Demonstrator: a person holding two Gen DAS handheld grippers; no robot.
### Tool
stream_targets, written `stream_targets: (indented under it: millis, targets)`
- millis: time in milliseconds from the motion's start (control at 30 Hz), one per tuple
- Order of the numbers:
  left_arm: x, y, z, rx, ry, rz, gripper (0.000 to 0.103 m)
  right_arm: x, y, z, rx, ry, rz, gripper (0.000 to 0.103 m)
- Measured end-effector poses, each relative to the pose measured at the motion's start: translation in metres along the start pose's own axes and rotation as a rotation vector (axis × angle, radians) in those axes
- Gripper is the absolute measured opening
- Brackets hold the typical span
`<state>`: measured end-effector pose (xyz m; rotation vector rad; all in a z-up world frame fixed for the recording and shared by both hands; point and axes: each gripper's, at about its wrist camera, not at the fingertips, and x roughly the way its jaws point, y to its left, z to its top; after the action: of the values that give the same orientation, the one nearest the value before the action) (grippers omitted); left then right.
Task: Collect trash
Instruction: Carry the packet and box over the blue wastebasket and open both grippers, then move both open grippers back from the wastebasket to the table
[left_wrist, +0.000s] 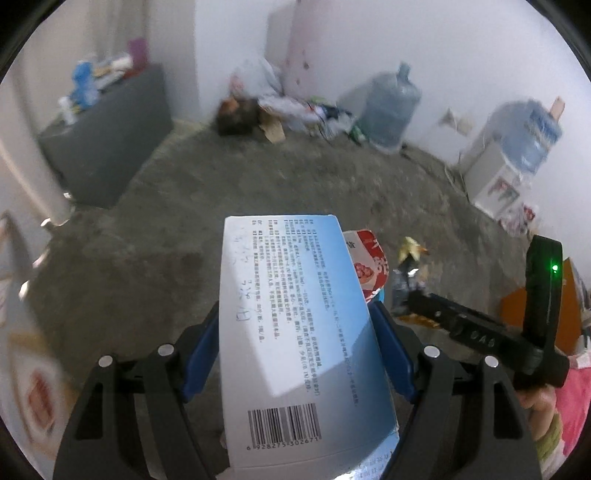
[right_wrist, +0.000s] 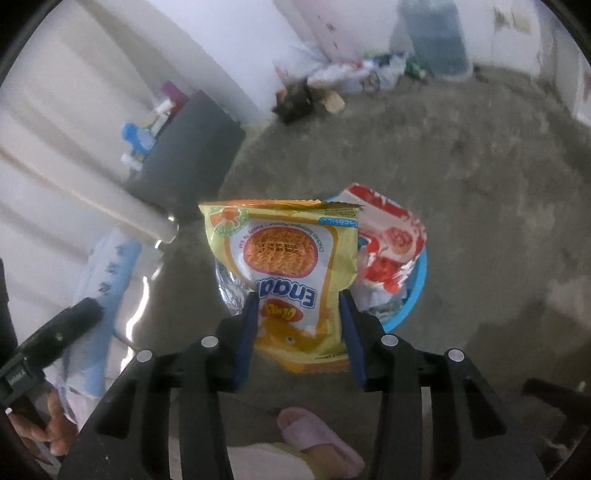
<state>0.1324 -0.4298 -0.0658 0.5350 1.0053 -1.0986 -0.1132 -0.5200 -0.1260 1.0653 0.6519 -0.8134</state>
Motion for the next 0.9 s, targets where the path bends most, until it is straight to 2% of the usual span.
stream_targets:
  millis: [133, 200, 300, 400, 567, 633, 733, 900]
  targets:
    - [0.064, -0.012, 0.018, 0.023, 0.081, -0.031, 0.081, 0.039, -0.023, 0.016, 0.045, 0.022, -0.009, 0.061]
    - [0.092, -0.012, 0.023, -0.001, 0.117, -0.009, 0.083, 0.063, -0.036, 0.020, 0.060, 0.052, -0.044, 0.063]
    - [0.101, -0.012, 0.025, -0.054, 0.129, -0.019, 0.083, 0.076, -0.052, 0.018, 0.113, 0.086, -0.061, 0.064]
    - [0.087, -0.016, 0.025, -0.065, 0.096, -0.062, 0.083, 0.071, -0.054, 0.014, 0.112, 0.072, -0.012, 0.066]
    - [0.048, -0.014, 0.024, -0.047, 0.014, -0.052, 0.083, 0.074, -0.040, 0.014, 0.028, 0.053, -0.015, 0.073]
    - [0.027, -0.009, 0.020, -0.055, -0.016, -0.059, 0.083, 0.077, -0.035, 0.013, 0.005, 0.051, -0.032, 0.079]
    - [-0.012, -0.001, 0.012, -0.071, -0.073, -0.062, 0.083, 0.079, -0.033, 0.014, -0.013, 0.048, -0.078, 0.080]
    - [-0.085, 0.011, -0.014, -0.097, -0.192, -0.047, 0.084, 0.041, -0.022, 0.009, -0.023, -0.027, -0.051, 0.080]
